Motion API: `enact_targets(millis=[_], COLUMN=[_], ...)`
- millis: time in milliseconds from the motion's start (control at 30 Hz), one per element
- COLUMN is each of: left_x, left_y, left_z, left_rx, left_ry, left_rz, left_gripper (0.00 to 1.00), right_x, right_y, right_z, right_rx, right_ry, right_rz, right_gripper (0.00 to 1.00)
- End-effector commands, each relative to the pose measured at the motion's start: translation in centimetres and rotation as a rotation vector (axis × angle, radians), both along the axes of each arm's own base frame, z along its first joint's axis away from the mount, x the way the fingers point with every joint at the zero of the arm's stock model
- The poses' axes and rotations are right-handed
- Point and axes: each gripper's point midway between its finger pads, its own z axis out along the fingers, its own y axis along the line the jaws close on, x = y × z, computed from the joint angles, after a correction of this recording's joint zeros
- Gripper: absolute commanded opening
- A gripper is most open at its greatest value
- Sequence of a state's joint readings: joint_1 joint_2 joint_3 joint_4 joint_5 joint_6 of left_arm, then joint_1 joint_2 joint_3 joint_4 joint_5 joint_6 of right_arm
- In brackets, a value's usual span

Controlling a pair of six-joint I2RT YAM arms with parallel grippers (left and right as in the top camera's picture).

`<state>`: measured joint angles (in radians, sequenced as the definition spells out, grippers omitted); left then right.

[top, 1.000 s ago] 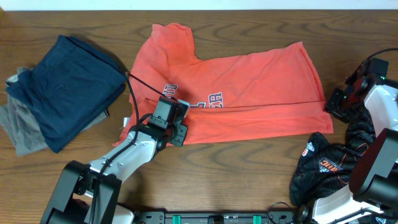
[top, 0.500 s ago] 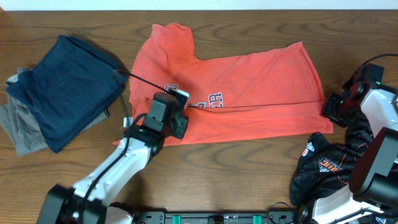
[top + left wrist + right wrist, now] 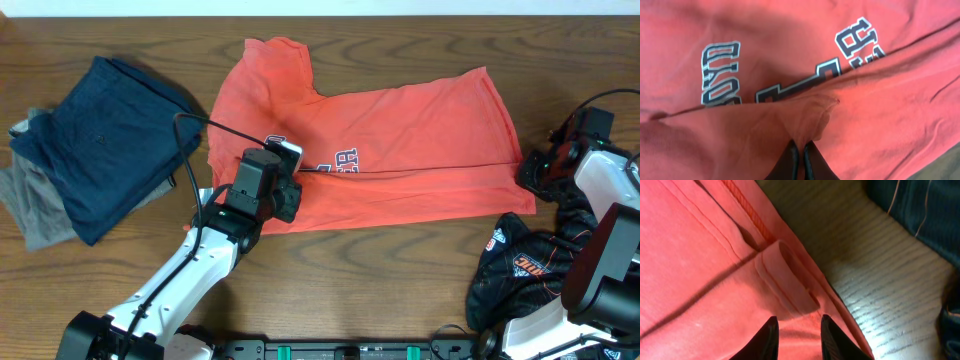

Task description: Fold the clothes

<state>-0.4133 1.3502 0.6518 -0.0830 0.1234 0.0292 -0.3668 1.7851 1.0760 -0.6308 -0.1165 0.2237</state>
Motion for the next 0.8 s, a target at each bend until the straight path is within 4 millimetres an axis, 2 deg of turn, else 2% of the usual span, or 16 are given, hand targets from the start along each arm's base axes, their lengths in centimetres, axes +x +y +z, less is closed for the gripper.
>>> enact_targets(millis=[0, 300, 467, 533, 633, 767], left_x=[0.5, 0.4, 0.4, 0.4, 0.4, 0.9], left_y=[0.2, 0.2, 0.2, 0.2, 0.2, 1.2], left_z=[0.6, 0.6, 0.6, 0.6, 0.6, 0.6], left_rx=[0.002, 0.004, 0.004, 0.004, 0.004, 0.048], left_ry=[-0.013, -0.010, -0.009, -0.009, -0.010, -0.031], left_rz=[0.015, 0.015, 0.016, 0.016, 0.015, 0.057], left_gripper=[0.06, 0.06, 0.06, 0.06, 0.06, 0.06], right_x=[0.1, 0.0, -0.2, -0.1, 0.0, 1.0], right_y=[0.6, 0.6, 0.7, 0.7, 0.6, 0.6], right_z=[-0.4, -1.2, -2.1, -2.1, -2.1, -1.6], right_rx=[0.009, 0.015, 0.023, 0.022, 0.020, 0.030], right_ry=[0.003, 0.021, 0.042, 0.039, 0.034, -0.004], right_rz=[0.000, 0.001, 0.001, 0.001, 0.000, -0.018], right_gripper=[0.27, 0.27, 0.23, 0.18, 0.02, 0.01])
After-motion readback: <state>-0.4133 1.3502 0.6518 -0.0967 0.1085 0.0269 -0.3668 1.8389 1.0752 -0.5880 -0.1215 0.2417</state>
